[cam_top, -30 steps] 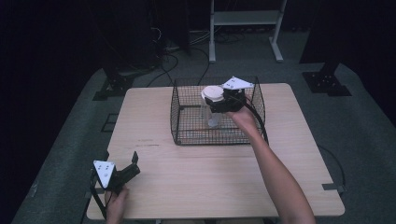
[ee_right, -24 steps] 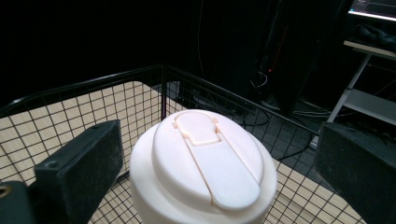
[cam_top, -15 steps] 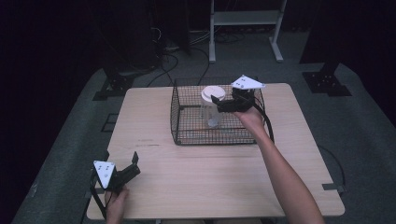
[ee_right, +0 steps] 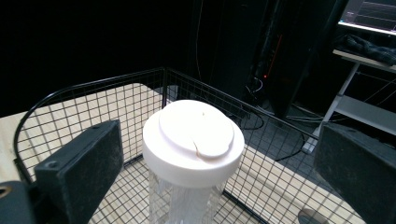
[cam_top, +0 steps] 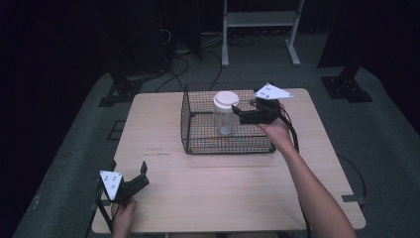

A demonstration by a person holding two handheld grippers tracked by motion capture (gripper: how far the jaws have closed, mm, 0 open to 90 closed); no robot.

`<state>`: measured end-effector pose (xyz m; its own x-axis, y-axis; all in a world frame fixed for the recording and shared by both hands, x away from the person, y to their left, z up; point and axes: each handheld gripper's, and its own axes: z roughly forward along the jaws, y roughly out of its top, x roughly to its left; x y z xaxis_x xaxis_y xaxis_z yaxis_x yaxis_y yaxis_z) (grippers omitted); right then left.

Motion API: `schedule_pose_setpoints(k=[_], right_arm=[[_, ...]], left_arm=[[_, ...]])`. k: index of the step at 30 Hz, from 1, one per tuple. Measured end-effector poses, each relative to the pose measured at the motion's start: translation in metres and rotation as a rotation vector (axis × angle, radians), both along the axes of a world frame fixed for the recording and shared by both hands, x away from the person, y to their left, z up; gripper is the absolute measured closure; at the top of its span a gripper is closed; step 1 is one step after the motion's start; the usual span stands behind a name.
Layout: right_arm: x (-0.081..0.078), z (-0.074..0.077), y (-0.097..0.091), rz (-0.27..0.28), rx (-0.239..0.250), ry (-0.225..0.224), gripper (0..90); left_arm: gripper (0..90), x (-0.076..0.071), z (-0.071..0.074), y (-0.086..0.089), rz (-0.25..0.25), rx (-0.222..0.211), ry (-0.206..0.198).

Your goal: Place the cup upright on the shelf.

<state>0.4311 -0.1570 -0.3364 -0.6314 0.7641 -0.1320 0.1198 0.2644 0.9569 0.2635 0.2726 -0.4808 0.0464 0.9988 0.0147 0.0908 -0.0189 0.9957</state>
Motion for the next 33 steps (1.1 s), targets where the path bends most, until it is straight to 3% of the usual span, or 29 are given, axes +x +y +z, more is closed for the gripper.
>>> schedule_pose_setpoints(k=[19, 22, 33], right_arm=[[-0.033, 0.000, -0.038, -0.017, -0.029, -0.022, 1.1], [-0.039, -0.001, -0.044, -0.018, -0.015, -0.028, 1.1], [-0.056, -0.012, -0.058, -0.014, -0.035, -0.025, 1.0]], left_arm=[[0.0, 0.000, 0.000, 0.000, 0.002, 0.002, 0.000], [0.0, 0.000, 0.000, 0.000, 0.002, 0.002, 0.000], [0.0, 0.000, 0.000, -0.001, 0.002, 0.005, -0.001]])
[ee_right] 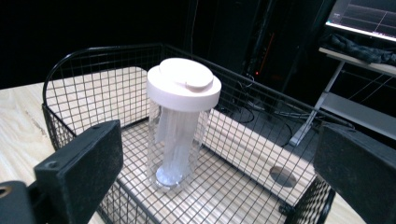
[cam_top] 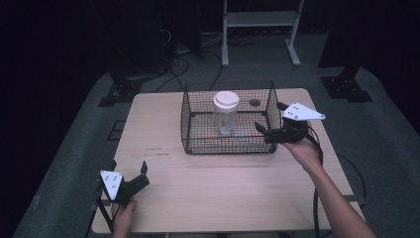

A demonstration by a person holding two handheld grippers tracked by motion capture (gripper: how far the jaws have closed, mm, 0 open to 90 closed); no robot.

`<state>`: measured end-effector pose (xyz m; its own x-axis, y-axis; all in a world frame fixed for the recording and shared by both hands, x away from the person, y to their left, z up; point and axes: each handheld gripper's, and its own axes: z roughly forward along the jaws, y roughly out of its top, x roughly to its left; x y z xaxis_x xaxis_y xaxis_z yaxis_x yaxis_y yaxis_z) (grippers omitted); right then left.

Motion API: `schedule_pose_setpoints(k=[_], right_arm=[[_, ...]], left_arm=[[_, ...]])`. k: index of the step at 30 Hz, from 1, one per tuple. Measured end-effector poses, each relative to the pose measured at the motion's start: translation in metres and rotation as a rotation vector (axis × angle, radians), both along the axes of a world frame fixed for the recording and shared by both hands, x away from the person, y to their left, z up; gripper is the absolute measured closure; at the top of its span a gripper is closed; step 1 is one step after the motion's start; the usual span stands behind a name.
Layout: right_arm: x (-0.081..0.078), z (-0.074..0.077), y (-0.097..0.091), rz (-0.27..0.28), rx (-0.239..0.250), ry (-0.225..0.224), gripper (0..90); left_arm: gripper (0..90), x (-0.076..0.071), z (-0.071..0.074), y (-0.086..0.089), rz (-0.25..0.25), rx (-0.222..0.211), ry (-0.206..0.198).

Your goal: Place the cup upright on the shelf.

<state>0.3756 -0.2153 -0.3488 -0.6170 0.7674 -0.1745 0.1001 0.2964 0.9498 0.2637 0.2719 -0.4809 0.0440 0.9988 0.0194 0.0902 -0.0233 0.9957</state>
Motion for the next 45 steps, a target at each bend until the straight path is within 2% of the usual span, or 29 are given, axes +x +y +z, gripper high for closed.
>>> schedule_pose_setpoints(k=[8, 19, 28, 45], right_arm=[[-0.007, -0.006, -0.008, -0.009, -0.006, 0.005, 1.0], [-0.022, -0.013, -0.019, -0.016, 0.015, -0.004, 1.1], [-0.033, -0.020, -0.028, -0.027, -0.007, -0.007, 1.1], [-0.054, -0.040, -0.051, -0.065, 0.008, 0.002, 1.1]], left_arm=[[0.0, 0.000, 0.000, 0.000, 0.001, -0.001, 0.001], [0.0, 0.000, 0.000, 0.000, 0.000, 0.000, 0.000], [0.0, 0.000, 0.000, 0.000, -0.001, 0.002, 0.000], [0.0, -0.001, 0.000, 0.000, -0.003, 0.006, 0.000]])
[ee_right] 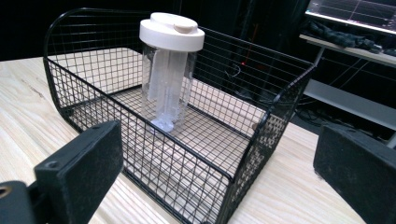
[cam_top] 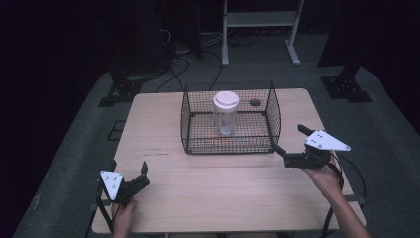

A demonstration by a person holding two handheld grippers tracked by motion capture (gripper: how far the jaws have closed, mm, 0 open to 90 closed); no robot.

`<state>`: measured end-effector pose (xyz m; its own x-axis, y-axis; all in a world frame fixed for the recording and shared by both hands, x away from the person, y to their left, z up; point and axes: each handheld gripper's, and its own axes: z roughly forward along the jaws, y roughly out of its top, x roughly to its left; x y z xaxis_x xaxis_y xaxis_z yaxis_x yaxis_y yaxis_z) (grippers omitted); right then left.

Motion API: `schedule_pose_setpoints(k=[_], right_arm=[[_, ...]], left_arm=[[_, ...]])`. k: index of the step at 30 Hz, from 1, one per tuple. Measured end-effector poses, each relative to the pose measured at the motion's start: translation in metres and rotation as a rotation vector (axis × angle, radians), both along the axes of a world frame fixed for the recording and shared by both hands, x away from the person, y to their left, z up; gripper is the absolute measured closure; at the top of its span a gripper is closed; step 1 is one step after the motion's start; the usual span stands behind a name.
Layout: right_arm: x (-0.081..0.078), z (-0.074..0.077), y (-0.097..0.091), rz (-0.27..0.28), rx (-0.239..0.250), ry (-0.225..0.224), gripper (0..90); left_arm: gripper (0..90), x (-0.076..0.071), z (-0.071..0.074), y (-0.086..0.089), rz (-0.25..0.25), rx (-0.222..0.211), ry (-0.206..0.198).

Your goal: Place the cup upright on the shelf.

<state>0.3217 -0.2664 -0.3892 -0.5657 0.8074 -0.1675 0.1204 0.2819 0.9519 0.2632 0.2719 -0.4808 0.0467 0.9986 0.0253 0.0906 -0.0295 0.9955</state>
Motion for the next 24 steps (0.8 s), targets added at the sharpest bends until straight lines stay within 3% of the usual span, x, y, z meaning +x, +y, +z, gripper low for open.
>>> schedule_pose_setpoints(k=[14, 24], right_arm=[[-0.010, -0.019, -0.012, -0.029, 0.005, 0.022, 1.1], [-0.024, -0.032, -0.028, -0.072, 0.062, 0.034, 1.1]], left_arm=[[0.0, 0.000, 0.000, 0.000, 0.000, 0.001, 0.001], [0.0, 0.000, 0.000, 0.000, -0.001, -0.001, -0.001]])
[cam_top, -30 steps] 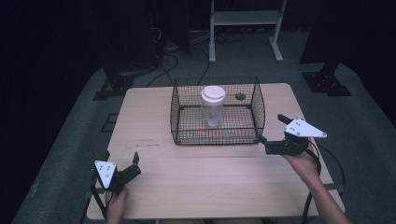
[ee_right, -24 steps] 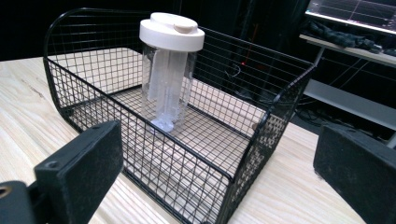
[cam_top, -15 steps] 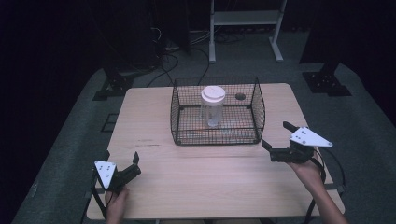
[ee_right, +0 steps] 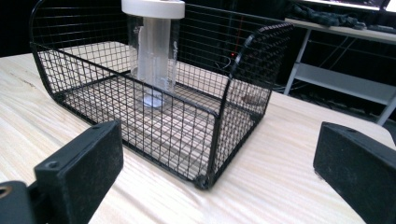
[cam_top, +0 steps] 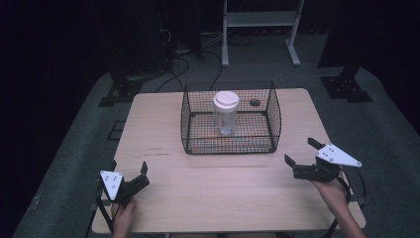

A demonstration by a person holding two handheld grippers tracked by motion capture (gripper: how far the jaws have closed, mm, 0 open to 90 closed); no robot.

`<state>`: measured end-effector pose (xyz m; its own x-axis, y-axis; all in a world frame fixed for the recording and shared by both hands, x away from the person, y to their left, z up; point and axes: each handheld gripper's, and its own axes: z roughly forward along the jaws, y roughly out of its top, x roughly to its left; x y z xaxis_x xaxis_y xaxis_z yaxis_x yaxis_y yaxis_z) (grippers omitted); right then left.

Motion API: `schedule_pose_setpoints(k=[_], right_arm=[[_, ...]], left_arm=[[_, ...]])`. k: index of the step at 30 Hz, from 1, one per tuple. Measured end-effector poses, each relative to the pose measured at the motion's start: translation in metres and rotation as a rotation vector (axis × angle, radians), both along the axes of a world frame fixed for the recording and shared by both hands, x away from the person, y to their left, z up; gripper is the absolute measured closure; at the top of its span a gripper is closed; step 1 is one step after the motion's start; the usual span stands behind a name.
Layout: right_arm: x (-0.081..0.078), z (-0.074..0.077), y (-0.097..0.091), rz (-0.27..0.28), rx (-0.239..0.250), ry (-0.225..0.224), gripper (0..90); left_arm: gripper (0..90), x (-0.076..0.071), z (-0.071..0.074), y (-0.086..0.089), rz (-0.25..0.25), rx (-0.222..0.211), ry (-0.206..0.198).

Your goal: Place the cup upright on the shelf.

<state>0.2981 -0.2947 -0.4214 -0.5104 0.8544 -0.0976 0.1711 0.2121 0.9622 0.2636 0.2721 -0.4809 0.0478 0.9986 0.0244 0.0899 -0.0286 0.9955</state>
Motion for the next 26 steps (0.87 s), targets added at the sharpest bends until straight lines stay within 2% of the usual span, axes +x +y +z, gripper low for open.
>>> schedule_pose_setpoints(k=[4, 10, 16, 21, 22, 23, 24, 25, 26], right_arm=[[-0.006, -0.005, -0.009, -0.024, 0.019, 0.000, 1.1], [-0.017, -0.014, -0.020, -0.062, 0.022, -0.006, 1.1], [-0.027, -0.026, -0.023, -0.091, 0.021, -0.009, 1.1], [-0.037, -0.036, -0.020, -0.122, 0.032, -0.040, 1.1], [-0.041, -0.038, -0.019, -0.134, 0.046, -0.052, 1.1], [-0.047, -0.045, -0.019, -0.158, 0.099, -0.065, 1.1], [-0.047, -0.045, -0.019, -0.158, 0.099, -0.065, 1.1], [-0.052, -0.050, -0.018, -0.155, 0.131, -0.056, 1.1], [-0.054, -0.051, -0.017, -0.157, 0.103, -0.058, 1.1]], left_arm=[[0.0, 0.000, 0.000, 0.000, 0.000, 0.002, 0.001], [0.0, 0.000, 0.000, -0.001, 0.001, 0.005, 0.001], [0.0, 0.000, 0.000, -0.001, 0.001, 0.006, 0.001], [0.0, 0.000, 0.000, -0.001, 0.001, 0.007, 0.002], [0.0, 0.000, 0.000, -0.001, 0.002, 0.007, 0.002], [0.0, 0.000, 0.000, -0.001, 0.000, 0.008, 0.001], [0.0, 0.000, 0.000, -0.001, 0.000, 0.008, 0.001], [0.0, 0.000, 0.000, -0.001, -0.002, 0.008, 0.002], [0.0, 0.000, 0.000, -0.001, -0.002, 0.008, 0.002]])
